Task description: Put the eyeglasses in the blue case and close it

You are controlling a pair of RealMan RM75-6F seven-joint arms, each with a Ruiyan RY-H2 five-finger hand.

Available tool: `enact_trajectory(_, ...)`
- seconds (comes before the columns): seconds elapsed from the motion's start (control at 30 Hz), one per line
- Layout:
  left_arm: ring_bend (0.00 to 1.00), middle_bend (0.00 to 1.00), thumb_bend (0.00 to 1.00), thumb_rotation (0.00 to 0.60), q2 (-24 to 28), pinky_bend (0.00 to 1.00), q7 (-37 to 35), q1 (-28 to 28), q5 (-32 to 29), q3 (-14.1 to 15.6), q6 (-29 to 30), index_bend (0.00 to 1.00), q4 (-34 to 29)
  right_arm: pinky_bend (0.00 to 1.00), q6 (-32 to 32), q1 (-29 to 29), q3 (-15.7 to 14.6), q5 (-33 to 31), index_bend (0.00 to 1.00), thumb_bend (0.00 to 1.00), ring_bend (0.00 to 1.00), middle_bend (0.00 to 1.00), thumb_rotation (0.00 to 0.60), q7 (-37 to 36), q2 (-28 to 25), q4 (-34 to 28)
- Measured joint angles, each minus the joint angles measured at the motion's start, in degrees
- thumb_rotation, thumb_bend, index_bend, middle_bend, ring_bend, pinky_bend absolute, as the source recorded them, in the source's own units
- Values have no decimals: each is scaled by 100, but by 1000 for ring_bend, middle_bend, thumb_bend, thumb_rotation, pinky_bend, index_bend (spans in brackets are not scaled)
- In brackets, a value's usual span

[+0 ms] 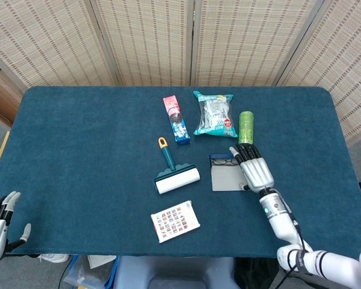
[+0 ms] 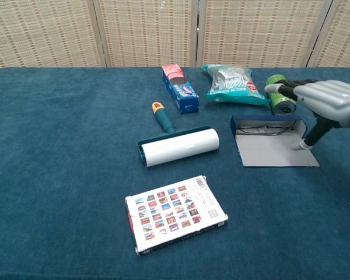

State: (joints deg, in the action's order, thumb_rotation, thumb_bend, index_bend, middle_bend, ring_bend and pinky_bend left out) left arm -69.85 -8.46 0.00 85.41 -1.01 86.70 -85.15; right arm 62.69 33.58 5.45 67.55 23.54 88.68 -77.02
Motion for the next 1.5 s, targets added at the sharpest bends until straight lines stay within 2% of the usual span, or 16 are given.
enact_trajectory(0.1, 0, 0, 401, 600, -3, 0, 16, -7, 29, 4, 12, 0, -22, 2, 65, -153, -159, 155, 0, 132, 0, 0, 600, -148, -4, 36)
enact_trajectory(0.33, 0, 0, 401, 600, 0, 0, 34, 12, 9, 14, 20, 0, -32, 3, -41, -219, -254, 274, 0, 133, 0, 0, 600, -227, 154, 370)
enact_trajectory(0.97, 0, 0, 401, 600, -16, 0, 42, 14, -17, 13, 1, 0, -19, 2, -362, -189, -90, 260, 0, 133, 0, 0, 600, -215, 482, 948)
enact_trajectory(1.27, 0, 0, 401, 600, -18, 0, 23, 20, -32, 7, 2, 0, 5, 3, -397, -139, 6, 329, 0, 270, 0, 0, 600, -289, 614, 1176)
enact_trajectory(1.5, 0, 0, 401, 600, -15, 0, -4, 25, -43, 5, -1, 0, 21, 2, -433, -69, 98, 362, 0, 282, 0, 0, 600, -315, 632, 1240)
